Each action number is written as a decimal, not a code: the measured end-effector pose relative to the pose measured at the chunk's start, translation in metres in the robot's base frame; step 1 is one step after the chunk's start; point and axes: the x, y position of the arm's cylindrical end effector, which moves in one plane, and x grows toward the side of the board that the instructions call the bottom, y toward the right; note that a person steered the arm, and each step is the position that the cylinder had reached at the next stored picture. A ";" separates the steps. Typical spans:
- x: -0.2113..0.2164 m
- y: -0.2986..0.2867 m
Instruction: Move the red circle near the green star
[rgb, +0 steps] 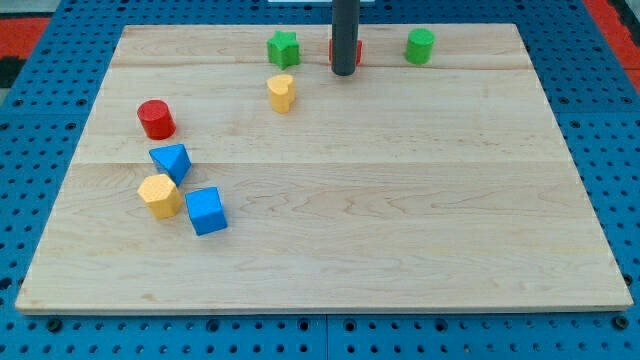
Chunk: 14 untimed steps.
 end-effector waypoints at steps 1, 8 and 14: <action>-0.011 0.001; 0.130 -0.216; 0.118 -0.275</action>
